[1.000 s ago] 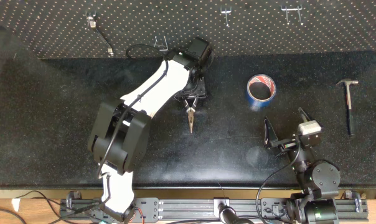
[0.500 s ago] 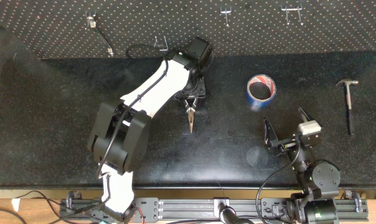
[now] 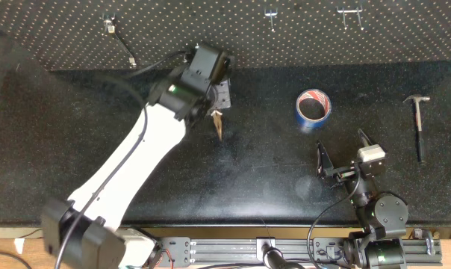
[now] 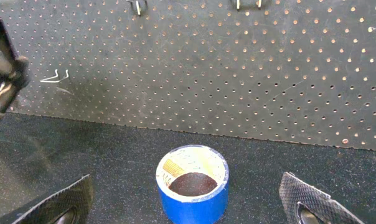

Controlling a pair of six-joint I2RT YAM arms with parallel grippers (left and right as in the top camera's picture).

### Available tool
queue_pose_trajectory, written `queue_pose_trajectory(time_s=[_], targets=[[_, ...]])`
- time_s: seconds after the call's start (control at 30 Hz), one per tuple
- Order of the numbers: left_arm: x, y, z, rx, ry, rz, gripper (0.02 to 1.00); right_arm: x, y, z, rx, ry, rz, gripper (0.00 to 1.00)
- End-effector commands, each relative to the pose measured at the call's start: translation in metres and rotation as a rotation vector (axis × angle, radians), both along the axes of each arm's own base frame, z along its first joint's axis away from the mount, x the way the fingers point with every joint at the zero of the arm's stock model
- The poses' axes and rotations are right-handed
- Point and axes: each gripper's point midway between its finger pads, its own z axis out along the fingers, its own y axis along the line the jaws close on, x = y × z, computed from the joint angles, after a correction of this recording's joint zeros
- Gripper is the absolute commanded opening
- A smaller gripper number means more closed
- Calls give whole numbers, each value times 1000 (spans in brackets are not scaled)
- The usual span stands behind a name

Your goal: Place Tools Onto Pegboard

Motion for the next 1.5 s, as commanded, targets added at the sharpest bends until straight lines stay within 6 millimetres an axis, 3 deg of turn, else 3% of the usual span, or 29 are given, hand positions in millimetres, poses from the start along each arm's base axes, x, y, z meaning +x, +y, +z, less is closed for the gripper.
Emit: queue_pose_trajectory(time_s=[0.03, 0.07, 0.2, 0.37, 0.6, 0.83, 1.13, 1.23, 1.27, 1.3, 1.33, 1.4, 1.43, 1.5], targets=[[18, 54, 26, -69, -443, 51, 27, -1, 1, -1, -7, -3, 5, 976], [27, 65, 29, -35, -527, 31, 27, -1, 1, -1, -7, -3, 5, 976], [59, 84, 72, 2, -741, 43, 29, -1, 1, -1, -7, -3, 5, 976], [99, 74, 100, -29, -883, 49, 29, -1, 1, -1, -7, -3, 5, 976], [109, 71, 131, -45, -944, 57, 31, -1, 1, -1, -7, -3, 5, 976], [121, 70, 94, -1, -866, 34, 29, -1, 1, -1, -7, -3, 5, 976], [132, 68, 22, 42, -699, 15, 27, -1, 1, -1, -7, -3, 5, 976], [133, 67, 7, 49, -669, 11, 297, -1, 1, -1, -7, -3, 5, 976], [134, 67, 4, 52, -661, 11, 531, -1, 1, -1, -7, -3, 5, 976], [131, 68, -9, 63, -618, 6, 842, -1, 1, -1, -7, -3, 5, 976], [127, 69, -17, 72, -583, 2, 993, -1, 1, -1, -7, -3, 5, 976], [128, 73, -16, 76, -586, 12, 993, 0, 1, -1, -7, -3, 5, 976], [129, 78, -4, 72, -615, 26, 996, -1, 1, -1, -7, -3, 6, 976], [106, 110, 66, 60, -724, 87, 993, -1, 1, -1, -7, -3, 5, 976]])
